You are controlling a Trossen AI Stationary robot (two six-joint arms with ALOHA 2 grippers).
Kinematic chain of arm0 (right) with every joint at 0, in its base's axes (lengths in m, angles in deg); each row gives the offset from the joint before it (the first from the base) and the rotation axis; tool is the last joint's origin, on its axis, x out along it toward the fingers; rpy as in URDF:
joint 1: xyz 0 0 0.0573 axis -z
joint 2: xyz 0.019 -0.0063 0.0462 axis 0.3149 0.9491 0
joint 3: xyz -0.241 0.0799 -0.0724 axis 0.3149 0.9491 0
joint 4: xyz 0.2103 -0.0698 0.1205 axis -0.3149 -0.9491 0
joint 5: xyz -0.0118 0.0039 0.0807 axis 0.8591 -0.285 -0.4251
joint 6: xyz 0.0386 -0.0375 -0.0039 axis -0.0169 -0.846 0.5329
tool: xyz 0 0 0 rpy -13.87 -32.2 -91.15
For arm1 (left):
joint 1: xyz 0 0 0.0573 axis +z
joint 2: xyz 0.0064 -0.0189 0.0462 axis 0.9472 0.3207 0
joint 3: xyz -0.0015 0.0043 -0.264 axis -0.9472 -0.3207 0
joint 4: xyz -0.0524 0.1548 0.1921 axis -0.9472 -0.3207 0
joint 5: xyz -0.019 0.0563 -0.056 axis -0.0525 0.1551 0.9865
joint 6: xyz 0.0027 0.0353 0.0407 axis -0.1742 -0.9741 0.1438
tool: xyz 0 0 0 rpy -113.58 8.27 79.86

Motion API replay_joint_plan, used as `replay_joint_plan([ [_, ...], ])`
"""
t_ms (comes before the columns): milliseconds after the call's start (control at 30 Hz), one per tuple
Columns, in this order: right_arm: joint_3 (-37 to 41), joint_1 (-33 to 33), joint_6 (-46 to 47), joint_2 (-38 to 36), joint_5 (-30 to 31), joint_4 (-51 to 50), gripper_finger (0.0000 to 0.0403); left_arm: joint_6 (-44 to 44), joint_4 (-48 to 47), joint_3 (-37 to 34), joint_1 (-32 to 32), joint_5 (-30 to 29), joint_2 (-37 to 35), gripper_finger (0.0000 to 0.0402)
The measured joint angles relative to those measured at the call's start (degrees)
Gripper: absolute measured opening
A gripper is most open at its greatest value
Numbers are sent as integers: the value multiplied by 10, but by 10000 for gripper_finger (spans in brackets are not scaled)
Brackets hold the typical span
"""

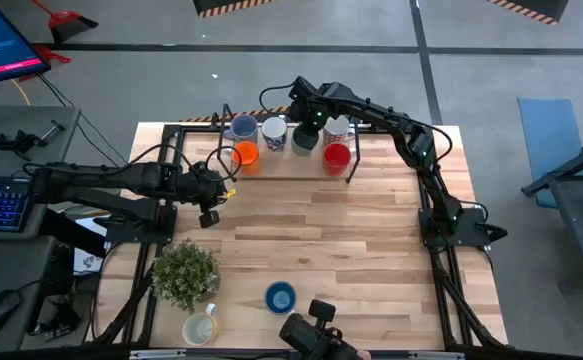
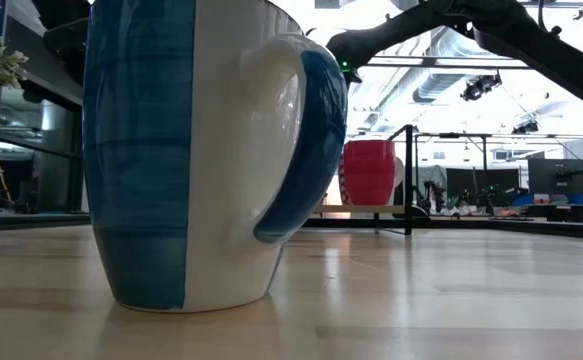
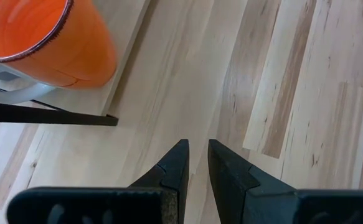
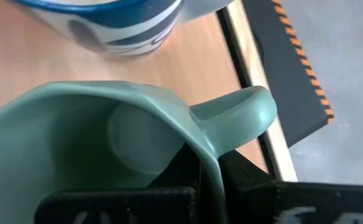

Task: Place coffee mugs
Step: Put the light green mug on the shelf

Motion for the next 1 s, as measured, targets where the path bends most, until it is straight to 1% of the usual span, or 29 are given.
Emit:
replay_joint_plan([
  [300,0,0,3,1,2,6,0,0,0,0,0,0,0,51],
  [400,0,1,11,1,6,5,7,0,0,0,0,0,0,51],
  [633,0,9,13,2,24,8,42,0,0,0,0,0,0,51],
  [833,0,18,31,2,25,25,81,0,0,0,0,0,0,51],
  [1000,0,19,42,2,21,25,99,0,0,0,0,0,0,51],
])
